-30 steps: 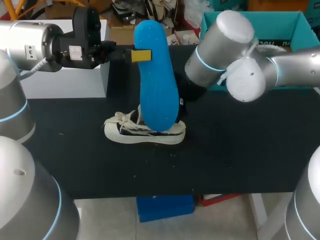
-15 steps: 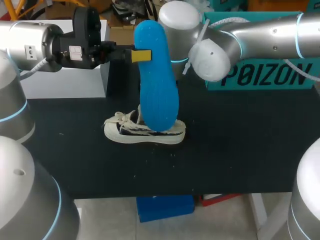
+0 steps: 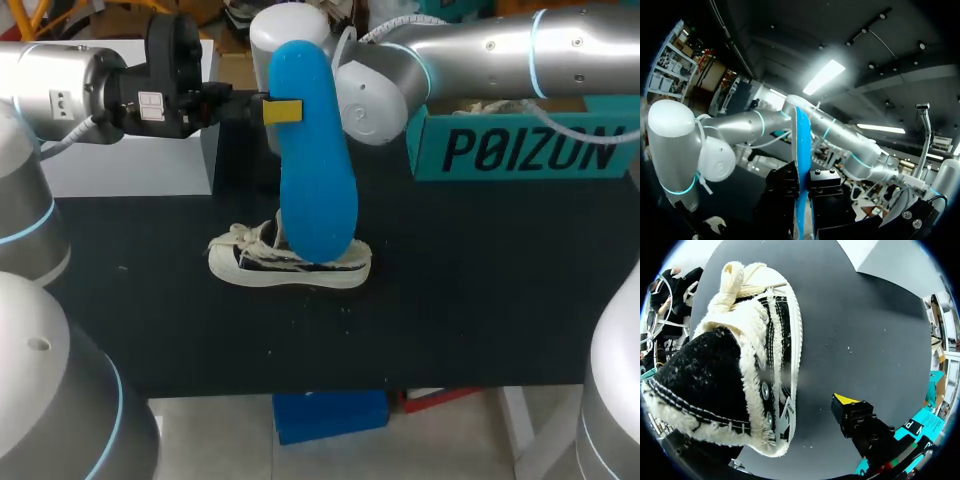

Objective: Take the shoe out of the shoebox, open the shoe tongue, remove and reinsert the insole, then place the shoe into the shoebox

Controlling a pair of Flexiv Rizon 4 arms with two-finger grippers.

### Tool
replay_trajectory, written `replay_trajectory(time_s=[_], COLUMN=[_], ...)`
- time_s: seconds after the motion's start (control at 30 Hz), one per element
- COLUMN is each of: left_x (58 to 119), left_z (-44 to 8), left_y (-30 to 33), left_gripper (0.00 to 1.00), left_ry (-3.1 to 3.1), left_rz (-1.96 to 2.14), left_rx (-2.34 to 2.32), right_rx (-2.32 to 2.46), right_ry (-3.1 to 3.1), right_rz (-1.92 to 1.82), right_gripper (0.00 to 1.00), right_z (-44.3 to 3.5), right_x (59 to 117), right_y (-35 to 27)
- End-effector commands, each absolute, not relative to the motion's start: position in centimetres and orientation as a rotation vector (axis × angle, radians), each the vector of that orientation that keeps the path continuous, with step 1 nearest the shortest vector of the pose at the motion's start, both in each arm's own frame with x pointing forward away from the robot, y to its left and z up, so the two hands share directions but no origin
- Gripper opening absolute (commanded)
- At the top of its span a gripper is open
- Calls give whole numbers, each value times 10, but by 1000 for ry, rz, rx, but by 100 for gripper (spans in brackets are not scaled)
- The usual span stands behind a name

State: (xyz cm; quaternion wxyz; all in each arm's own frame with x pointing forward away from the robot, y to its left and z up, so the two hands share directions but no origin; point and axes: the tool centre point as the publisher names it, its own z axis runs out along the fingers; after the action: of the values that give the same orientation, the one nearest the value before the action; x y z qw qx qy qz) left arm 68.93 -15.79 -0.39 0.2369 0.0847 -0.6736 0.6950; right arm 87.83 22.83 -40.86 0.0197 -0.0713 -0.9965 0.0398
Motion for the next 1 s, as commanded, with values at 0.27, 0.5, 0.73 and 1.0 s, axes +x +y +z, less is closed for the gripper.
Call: replay_trajectory(time_s=[0.27,0.5,0.73,1.0], left_x=[689,689,689,689], left_z=[-5,-5,-5,-5], left_y=[-159,-159,-159,-159], left_gripper=[0,0,0,0], left_ry=[-1847,-1847,-1847,-1847], left_rz=[1908,1908,1908,1908], left_rx=[234,234,234,234], right_rx=[-224,-224,-224,-256], right_ry=[-3085,-3085,-3085,-3127], right_rz=[126,126,126,52], right_gripper=[0,0,0,0], right_z=[-411,-411,-411,-380], right_x=[881,881,881,868], right_y=[229,229,229,218])
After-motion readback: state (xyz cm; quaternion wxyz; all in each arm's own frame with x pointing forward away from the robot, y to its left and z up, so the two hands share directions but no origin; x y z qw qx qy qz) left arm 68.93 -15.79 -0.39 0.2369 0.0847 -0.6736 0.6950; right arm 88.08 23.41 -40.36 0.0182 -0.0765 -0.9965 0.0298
